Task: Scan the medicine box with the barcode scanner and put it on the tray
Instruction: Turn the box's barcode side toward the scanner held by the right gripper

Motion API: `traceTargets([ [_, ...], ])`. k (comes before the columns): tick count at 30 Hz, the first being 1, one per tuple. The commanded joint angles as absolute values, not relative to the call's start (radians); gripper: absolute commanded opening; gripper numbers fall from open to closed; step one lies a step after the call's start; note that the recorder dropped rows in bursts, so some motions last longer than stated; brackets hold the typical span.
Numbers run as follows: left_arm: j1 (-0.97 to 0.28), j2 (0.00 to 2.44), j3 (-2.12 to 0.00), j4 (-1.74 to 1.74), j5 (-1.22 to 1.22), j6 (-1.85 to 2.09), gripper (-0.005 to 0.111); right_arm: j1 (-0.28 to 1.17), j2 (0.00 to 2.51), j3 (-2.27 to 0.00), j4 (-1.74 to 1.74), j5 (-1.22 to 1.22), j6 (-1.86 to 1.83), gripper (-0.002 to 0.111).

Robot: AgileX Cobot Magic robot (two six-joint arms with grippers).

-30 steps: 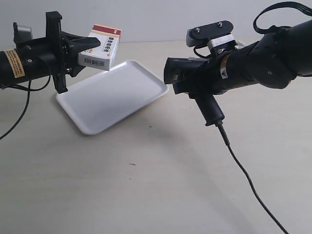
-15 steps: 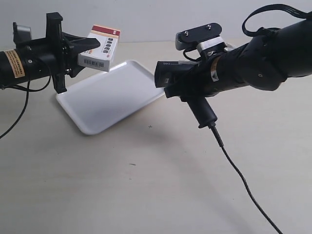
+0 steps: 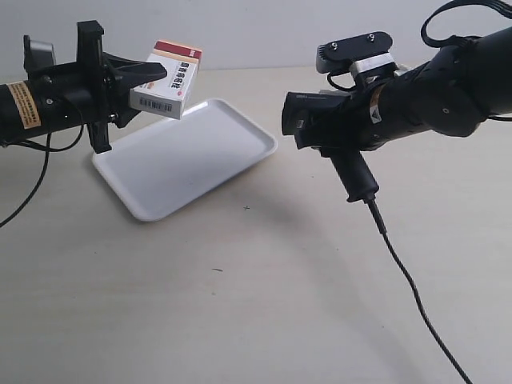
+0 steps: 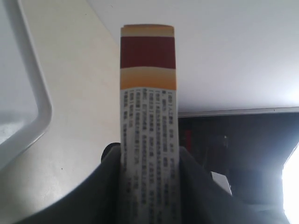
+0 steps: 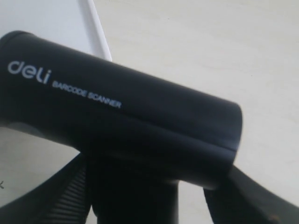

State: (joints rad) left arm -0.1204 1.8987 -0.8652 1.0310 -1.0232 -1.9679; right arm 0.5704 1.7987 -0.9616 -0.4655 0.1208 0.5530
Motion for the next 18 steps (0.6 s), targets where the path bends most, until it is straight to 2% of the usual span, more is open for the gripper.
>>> traceTargets([
  [1, -0.118, 1.899, -0.862, 1.027, -1.045, -1.936, 0.000, 0.565, 1.800, -0.973, -0.468, 0.111, 0.547, 0.000],
  [7, -0.118, 1.899, -0.862, 1.049, -1.045, -1.878, 0.000, 0.565, 1.805, -0.973, -0.467, 0.180, 0.569, 0.015],
  [11, -0.118, 1.899, -0.862, 1.069, -1.024, -1.859, 0.000, 0.558, 1.840, -0.973, -0.473, 0.253, 0.569, 0.016],
  [18, -0.118, 1.899, -0.862, 1.121, -1.001, -1.814, 0.000, 0.556, 1.933, -0.973, -0.511, 0.207, 0.576, 0.016],
])
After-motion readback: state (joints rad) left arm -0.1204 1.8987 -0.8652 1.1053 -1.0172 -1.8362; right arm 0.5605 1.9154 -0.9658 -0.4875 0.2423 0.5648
